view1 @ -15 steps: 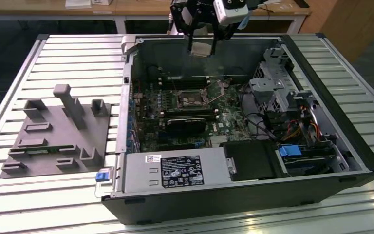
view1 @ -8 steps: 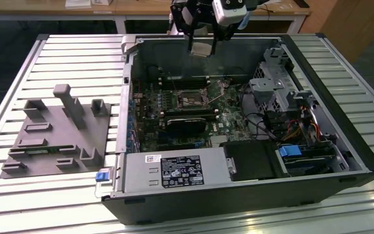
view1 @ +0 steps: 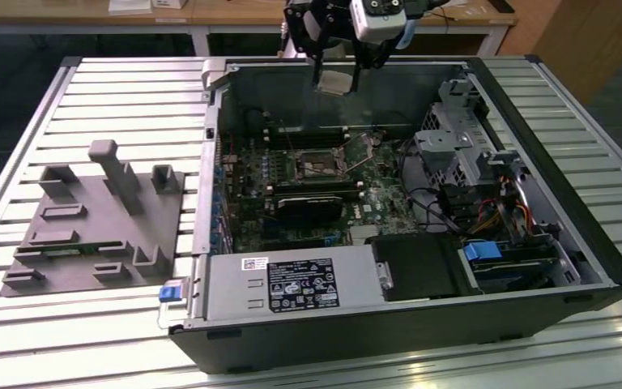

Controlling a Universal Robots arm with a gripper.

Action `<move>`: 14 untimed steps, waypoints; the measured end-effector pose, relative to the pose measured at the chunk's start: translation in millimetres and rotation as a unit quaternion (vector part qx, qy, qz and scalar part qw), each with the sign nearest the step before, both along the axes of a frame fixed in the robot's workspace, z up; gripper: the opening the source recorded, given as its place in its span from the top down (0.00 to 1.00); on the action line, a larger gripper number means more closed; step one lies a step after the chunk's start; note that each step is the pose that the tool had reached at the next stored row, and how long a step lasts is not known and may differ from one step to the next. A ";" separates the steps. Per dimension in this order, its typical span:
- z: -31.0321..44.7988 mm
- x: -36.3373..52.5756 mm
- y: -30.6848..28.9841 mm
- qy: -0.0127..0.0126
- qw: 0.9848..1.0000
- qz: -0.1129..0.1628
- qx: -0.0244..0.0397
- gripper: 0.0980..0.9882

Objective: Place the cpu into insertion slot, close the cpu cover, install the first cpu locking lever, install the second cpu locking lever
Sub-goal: 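Place the cpu into insertion slot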

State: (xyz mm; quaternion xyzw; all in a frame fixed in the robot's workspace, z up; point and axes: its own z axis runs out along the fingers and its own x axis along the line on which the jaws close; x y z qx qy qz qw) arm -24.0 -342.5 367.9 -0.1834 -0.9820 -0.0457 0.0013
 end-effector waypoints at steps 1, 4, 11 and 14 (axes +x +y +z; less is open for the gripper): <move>0.0 0.0 0.0 0.000 1.000 -0.003 0.000 0.51; -0.1 0.0 0.0 0.000 1.000 -0.012 0.000 0.51; -0.1 0.0 0.0 0.000 1.000 -0.030 0.000 0.51; -0.2 0.0 0.0 0.000 0.999 -0.037 0.000 0.51</move>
